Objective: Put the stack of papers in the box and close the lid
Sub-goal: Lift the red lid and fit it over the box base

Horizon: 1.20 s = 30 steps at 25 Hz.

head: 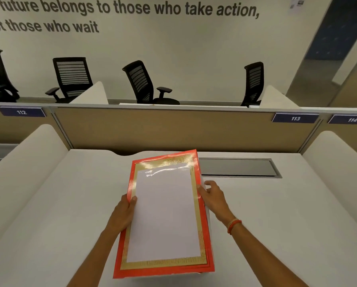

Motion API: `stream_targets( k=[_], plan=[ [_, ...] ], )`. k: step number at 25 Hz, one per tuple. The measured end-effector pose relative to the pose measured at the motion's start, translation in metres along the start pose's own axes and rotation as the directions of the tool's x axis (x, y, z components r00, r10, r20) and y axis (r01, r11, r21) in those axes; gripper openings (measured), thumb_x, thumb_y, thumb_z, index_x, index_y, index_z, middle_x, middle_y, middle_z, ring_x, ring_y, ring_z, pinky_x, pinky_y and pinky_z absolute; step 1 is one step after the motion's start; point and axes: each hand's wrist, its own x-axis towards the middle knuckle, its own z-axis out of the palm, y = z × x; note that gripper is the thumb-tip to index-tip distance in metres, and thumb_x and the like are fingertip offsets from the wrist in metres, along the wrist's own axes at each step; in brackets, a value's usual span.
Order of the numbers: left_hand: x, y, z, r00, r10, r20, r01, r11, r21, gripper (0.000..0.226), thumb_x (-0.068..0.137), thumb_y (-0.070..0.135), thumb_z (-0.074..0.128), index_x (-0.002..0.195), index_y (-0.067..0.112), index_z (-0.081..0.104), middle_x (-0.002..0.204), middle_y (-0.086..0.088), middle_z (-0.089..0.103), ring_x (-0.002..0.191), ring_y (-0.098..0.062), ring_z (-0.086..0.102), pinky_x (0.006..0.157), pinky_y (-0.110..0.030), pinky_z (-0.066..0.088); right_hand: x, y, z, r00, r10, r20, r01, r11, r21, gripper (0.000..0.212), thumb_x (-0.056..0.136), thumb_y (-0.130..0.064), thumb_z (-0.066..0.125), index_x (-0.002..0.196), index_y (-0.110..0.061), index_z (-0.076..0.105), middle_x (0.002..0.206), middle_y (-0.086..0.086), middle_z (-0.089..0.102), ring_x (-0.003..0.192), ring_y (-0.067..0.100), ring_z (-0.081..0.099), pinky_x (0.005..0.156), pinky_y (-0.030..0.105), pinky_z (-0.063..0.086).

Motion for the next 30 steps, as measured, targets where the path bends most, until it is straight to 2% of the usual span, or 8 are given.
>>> stream_targets(
  k=[3,6,9,12,18,22,30],
  plan=[
    [-0.002,0.002,0.009,0.999,0.022,-0.046,-0.018,0.996,0.086,0.056,0.098,0.053,0.028,0.136,0.014,0.039,0.126,-0.011,0.062,0.108,-0.031,0.064,0.094,-0.047,0.053,0.003,0.018,0.008,0.999,0.022,-0.023,-0.022,1.000,0.004,0.054,0.096,-0.048,0.046,0.139,-0.016,0.041,0.132,0.010,0.058,0.109,0.027,0.064,0.088,0.037,0.055],
    [-0.001,0.003,0.018,0.998,0.027,-0.062,-0.016,0.985,0.172,0.057,0.098,0.053,0.025,0.136,0.013,0.038,0.130,-0.010,0.060,0.110,-0.030,0.065,0.095,-0.049,0.053,0.006,0.031,0.017,0.999,0.027,-0.030,-0.027,0.999,0.024,0.050,0.099,-0.045,0.042,0.140,-0.016,0.042,0.134,0.010,0.057,0.115,0.027,0.061,0.097,0.040,0.054],
    [0.002,0.004,0.026,0.996,0.022,-0.086,0.000,0.969,0.248,0.058,0.098,0.053,0.023,0.136,0.012,0.037,0.129,-0.011,0.060,0.109,-0.031,0.064,0.094,-0.050,0.052,0.011,0.041,0.025,0.998,0.006,-0.056,-0.006,1.000,0.001,0.047,0.100,-0.041,0.038,0.139,-0.015,0.043,0.133,0.011,0.057,0.116,0.026,0.060,0.098,0.038,0.053],
    [0.004,0.005,0.031,0.991,0.032,-0.130,0.012,0.946,0.325,0.057,0.098,0.053,0.022,0.133,0.012,0.039,0.123,-0.010,0.063,0.103,-0.029,0.067,0.088,-0.046,0.054,0.016,0.050,0.031,0.998,0.018,-0.057,-0.018,1.000,-0.015,0.047,0.101,-0.042,0.035,0.139,-0.017,0.043,0.131,0.011,0.055,0.116,0.027,0.057,0.100,0.040,0.051],
    [0.014,0.005,0.032,0.986,0.046,-0.158,0.023,0.912,0.409,0.055,0.098,0.052,0.023,0.130,0.010,0.041,0.115,-0.010,0.065,0.096,-0.027,0.068,0.082,-0.044,0.057,0.027,0.063,0.042,0.998,0.036,-0.042,-0.037,0.999,-0.032,0.046,0.102,-0.040,0.034,0.140,-0.016,0.043,0.130,0.011,0.056,0.116,0.026,0.057,0.102,0.040,0.050],
    [0.017,-0.001,0.035,0.989,0.027,-0.147,0.038,0.907,0.420,0.054,0.099,0.050,0.024,0.129,0.008,0.042,0.115,-0.012,0.065,0.096,-0.028,0.068,0.082,-0.045,0.057,0.032,0.067,0.048,0.999,0.042,-0.034,-0.044,0.997,-0.056,0.046,0.102,-0.040,0.033,0.140,-0.015,0.042,0.127,0.013,0.056,0.113,0.026,0.059,0.100,0.038,0.051],
    [0.022,-0.011,0.046,0.988,-0.011,-0.153,0.065,0.933,0.353,0.052,0.099,0.049,0.026,0.131,0.009,0.040,0.122,-0.012,0.063,0.101,-0.030,0.067,0.087,-0.046,0.055,0.038,0.079,0.058,0.999,0.007,-0.050,-0.020,0.967,-0.254,0.043,0.103,-0.036,0.033,0.140,-0.015,0.040,0.128,0.013,0.052,0.113,0.022,0.056,0.095,0.029,0.051]
  ],
)
